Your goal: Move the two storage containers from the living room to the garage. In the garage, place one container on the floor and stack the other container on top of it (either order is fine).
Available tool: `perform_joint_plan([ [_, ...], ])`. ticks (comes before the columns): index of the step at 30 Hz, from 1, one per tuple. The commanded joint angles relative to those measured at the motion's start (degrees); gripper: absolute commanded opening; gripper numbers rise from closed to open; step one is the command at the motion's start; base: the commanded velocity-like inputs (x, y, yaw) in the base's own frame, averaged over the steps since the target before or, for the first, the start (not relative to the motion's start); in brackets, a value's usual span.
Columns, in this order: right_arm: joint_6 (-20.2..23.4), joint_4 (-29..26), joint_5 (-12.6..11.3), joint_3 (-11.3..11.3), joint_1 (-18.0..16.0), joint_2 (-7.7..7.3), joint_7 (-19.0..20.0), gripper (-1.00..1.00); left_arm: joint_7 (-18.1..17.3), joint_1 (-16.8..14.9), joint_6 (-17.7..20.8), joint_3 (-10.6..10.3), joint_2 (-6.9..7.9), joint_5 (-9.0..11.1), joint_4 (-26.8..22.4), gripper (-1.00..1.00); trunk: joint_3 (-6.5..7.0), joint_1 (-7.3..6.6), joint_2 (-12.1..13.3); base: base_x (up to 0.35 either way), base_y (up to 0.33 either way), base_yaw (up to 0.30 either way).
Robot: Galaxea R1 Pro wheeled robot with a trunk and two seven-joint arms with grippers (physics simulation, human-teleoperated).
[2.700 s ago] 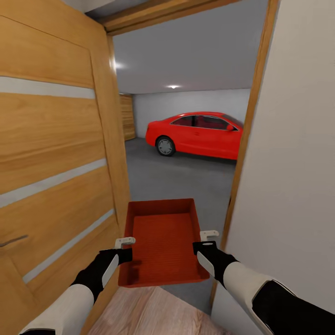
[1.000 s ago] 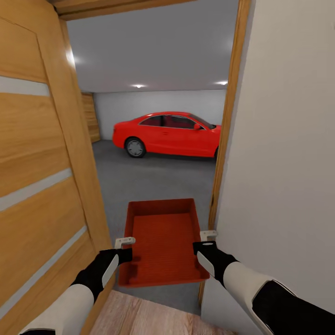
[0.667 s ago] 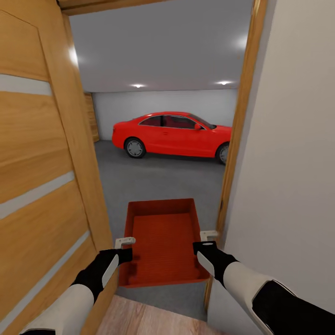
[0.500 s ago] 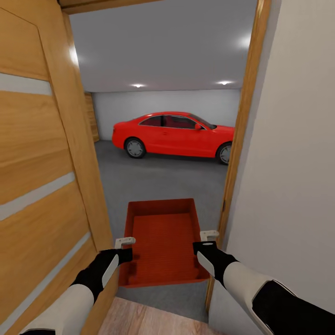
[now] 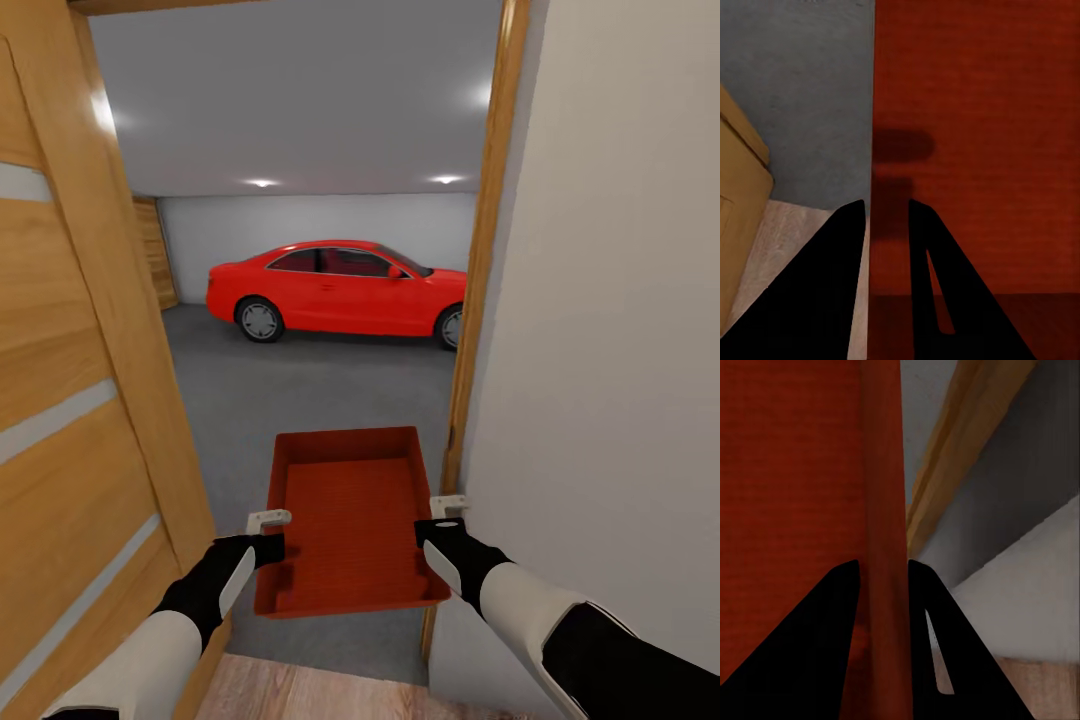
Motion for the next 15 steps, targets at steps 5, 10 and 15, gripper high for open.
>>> perform_joint_plan([
  [5, 0.32, -0.25, -0.65, 1.35, -0.01, 0.29, -0.36, -1.00, 2.42, 0.01, 0.41, 0.28, -0.05, -1.15, -0.06, -1.00, -0.02, 0.03, -0.04, 0.135, 0.243, -0.038],
  [10, 0.31, -0.25, -0.65, 1.30, -0.01, 0.29, -0.32, -1.00, 2.42, 0.01, 0.41, 0.28, -0.05, -1.21, -0.06, -1.00, -0.02, 0.03, -0.04, 0.157, 0.274, -0.003],
  [15, 0.31, -0.25, -0.65, 1.35, -0.01, 0.29, -0.36, -1.00, 2.42, 0.01, 0.41, 0.28, -0.04, -1.22, -0.06, -1.00, -0.02, 0.03, -0.04, 0.118, 0.169, -0.033],
])
